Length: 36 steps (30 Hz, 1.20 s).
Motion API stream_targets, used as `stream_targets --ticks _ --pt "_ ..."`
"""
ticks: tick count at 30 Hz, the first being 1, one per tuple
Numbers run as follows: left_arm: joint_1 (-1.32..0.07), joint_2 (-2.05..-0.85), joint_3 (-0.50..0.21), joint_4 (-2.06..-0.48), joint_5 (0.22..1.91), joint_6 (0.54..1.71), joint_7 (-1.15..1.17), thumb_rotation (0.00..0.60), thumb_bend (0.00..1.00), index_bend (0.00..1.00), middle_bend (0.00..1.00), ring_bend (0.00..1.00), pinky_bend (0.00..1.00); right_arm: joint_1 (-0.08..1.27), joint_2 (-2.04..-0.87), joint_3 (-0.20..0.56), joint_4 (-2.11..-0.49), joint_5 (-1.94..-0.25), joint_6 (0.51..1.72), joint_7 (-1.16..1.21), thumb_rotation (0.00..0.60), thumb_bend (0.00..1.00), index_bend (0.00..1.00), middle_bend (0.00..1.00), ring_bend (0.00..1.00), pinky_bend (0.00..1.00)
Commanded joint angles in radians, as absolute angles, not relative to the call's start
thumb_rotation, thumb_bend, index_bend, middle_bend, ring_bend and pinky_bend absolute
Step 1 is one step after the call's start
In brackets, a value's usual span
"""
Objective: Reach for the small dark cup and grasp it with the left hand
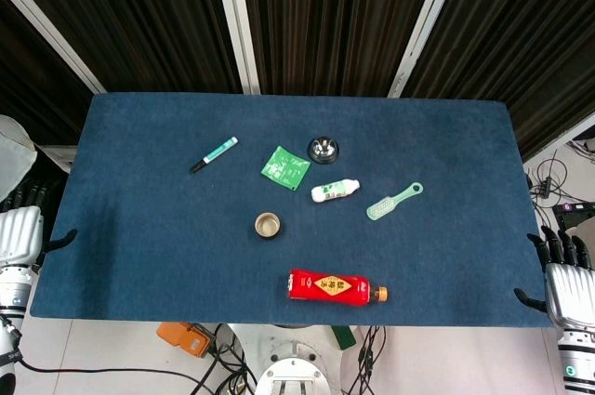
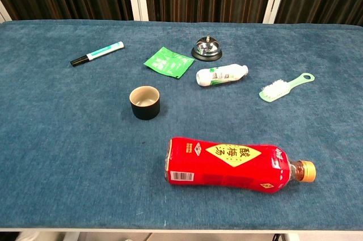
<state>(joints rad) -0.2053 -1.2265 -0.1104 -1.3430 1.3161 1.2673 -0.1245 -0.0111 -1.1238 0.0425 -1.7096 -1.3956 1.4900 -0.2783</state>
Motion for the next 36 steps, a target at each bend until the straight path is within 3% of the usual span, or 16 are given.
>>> stream_targets --ticks 1,12,22,29,36 --pt "-0.206 -1.227 -0.110 -1.343 1.317 1.267 -0.123 0.600 0.15 0.15 0.13 0.06 0.11 -0.011 -1.121 0.043 -1.710 -1.393 1.488 -0.275 0.600 0.20 0.23 0.14 0.11 0.11" --pt "-0.219 -1.226 -0.086 -1.369 1.380 1.252 -0.216 0.600 0.15 0.15 0.13 0.06 0.11 -0.013 -1.122 0.041 -1.706 -1.395 1.491 -0.276 0.600 0.20 0.23 0.14 0.11 0.11" --pt "-0.280 -1.246 -0.019 -1.490 1.577 1.230 -0.413 0.600 0.13 0.15 0.13 0.06 0.11 -0.014 -1.115 0.043 -1.709 -1.390 1.485 -0.250 0.600 0.20 0.23 0.14 0.11 0.11" --pt "-0.363 -1.339 -0.019 -1.542 1.639 1.184 -0.490 0.600 0.12 0.15 0.13 0.04 0.10 -0.015 -1.111 0.039 -1.710 -1.391 1.481 -0.246 0.600 0.20 0.23 0.14 0.11 0.11" --pt "-0.421 -1.491 -0.053 -1.476 1.609 1.150 -0.450 0.600 0.12 0.15 0.15 0.04 0.10 -0.013 -1.107 0.037 -1.713 -1.392 1.476 -0.241 0.600 0.20 0.23 0.14 0.11 0.11"
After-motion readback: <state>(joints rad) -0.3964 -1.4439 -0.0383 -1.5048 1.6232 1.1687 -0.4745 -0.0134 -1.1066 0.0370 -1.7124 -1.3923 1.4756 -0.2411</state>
